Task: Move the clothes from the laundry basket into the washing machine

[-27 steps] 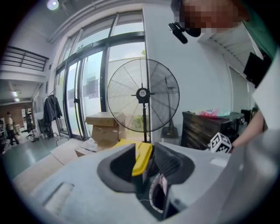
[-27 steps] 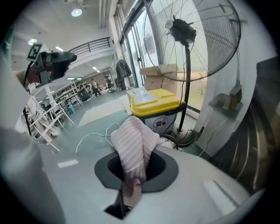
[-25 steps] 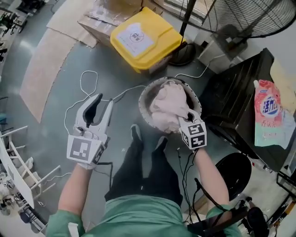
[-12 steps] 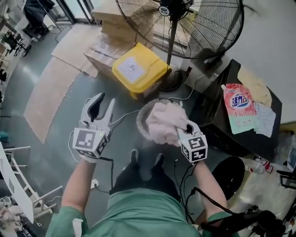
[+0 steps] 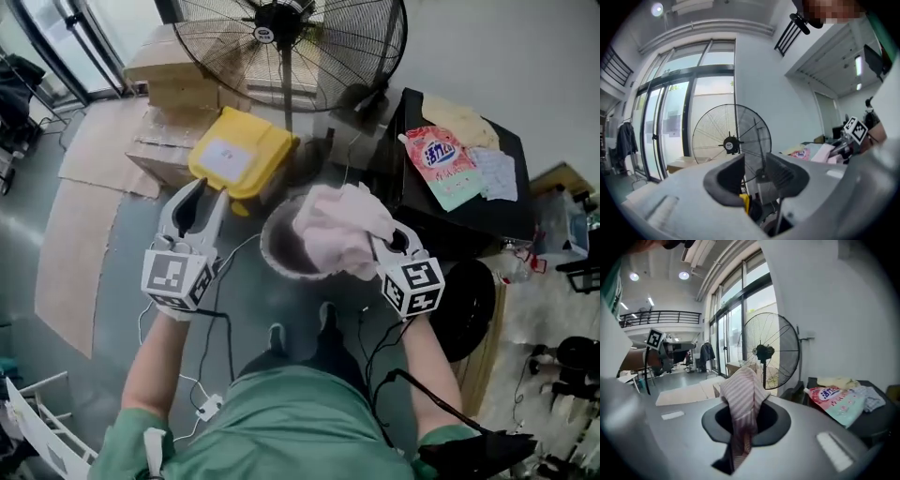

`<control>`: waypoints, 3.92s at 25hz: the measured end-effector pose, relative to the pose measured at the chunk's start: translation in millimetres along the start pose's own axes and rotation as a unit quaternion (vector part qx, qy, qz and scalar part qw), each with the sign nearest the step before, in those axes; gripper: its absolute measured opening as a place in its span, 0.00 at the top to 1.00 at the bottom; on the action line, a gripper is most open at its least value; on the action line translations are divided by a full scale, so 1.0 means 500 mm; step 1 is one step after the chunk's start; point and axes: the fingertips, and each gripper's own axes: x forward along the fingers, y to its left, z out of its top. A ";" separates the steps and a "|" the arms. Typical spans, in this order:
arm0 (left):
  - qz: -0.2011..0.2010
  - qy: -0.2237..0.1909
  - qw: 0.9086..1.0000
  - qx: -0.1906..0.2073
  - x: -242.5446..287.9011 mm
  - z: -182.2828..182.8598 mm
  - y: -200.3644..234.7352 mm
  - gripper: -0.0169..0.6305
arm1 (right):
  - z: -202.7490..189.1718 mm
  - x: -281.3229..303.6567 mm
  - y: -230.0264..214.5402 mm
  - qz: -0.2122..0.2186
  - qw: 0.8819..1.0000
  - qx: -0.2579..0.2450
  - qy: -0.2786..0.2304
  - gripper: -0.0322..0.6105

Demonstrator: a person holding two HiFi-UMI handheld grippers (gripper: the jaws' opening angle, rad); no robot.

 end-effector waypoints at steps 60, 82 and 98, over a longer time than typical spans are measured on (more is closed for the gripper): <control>-0.176 0.045 0.983 -0.012 0.187 -0.075 -0.766 0.75 | -0.238 -0.666 -0.523 -0.235 0.959 0.121 -0.102 0.92; -0.127 0.051 0.990 -0.037 0.391 -0.486 -0.845 0.73 | -0.660 -0.368 -0.722 -0.194 0.963 0.124 -0.139 0.92; -0.076 -0.015 0.997 -0.011 0.488 -0.849 -0.793 0.72 | -1.003 -0.070 -0.905 -0.237 0.951 0.074 -0.185 0.91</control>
